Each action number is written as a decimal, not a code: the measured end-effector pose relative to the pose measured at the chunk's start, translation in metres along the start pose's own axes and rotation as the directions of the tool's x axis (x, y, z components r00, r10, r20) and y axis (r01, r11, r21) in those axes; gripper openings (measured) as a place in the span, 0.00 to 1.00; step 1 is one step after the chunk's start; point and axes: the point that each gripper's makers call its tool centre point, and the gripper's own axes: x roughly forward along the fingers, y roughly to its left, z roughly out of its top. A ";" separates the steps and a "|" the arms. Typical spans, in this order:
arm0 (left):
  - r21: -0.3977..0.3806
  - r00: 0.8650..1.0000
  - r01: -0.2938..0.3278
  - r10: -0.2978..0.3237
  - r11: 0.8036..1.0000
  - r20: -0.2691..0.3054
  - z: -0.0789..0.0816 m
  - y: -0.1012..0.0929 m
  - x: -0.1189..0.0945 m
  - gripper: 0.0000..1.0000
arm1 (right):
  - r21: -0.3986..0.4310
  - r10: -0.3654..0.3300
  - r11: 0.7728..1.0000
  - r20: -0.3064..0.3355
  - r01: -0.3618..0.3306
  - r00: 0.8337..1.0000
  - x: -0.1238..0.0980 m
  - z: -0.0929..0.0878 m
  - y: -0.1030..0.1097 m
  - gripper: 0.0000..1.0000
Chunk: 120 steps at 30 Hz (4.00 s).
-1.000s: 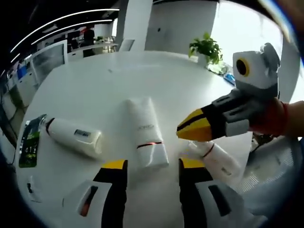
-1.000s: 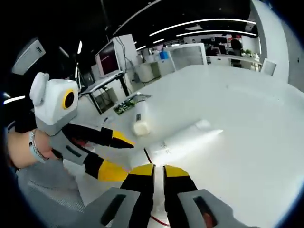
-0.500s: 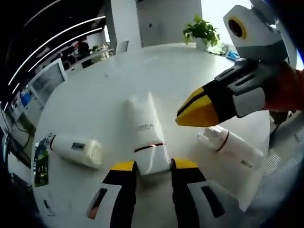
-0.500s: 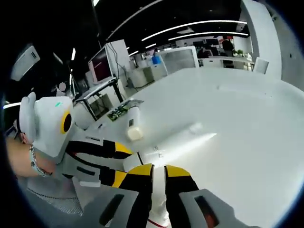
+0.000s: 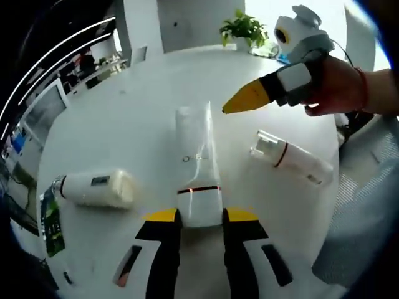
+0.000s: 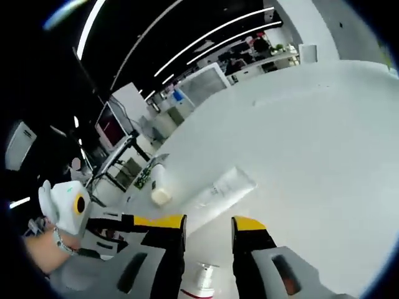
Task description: Arrange the skincare products in the storage area until every visible bottle or jar stands upright without overlapping.
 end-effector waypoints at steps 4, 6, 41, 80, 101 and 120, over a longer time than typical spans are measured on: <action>0.023 1.000 0.021 -0.021 1.000 0.011 -0.001 -0.004 -0.001 0.23 | 0.048 -0.017 0.999 0.010 0.016 1.000 0.000 -0.001 -0.011 0.25; 0.028 1.000 0.026 -0.026 0.999 0.012 -0.001 -0.005 -0.001 0.23 | 0.057 -0.016 0.998 0.016 0.015 1.000 0.002 -0.001 -0.014 0.26; -0.082 0.992 0.101 -0.094 0.992 0.085 0.004 -0.009 0.000 0.24 | 0.136 0.191 0.969 0.128 -0.208 0.973 0.005 0.049 0.044 0.00; -0.205 0.964 0.238 -0.204 0.950 0.173 0.019 -0.007 -0.034 0.32 | -0.760 0.352 0.629 0.092 -0.163 0.931 -0.032 0.010 0.175 0.02; -0.087 0.967 0.212 -0.196 0.973 0.161 0.018 -0.006 -0.035 0.25 | -0.802 0.109 0.580 -0.096 -0.142 0.989 0.000 -0.043 0.121 0.12; -0.051 0.982 0.091 -0.081 0.994 0.172 0.030 -0.001 -0.021 0.14 | -0.748 0.027 0.659 -0.084 -0.081 0.996 -0.001 -0.030 0.089 0.05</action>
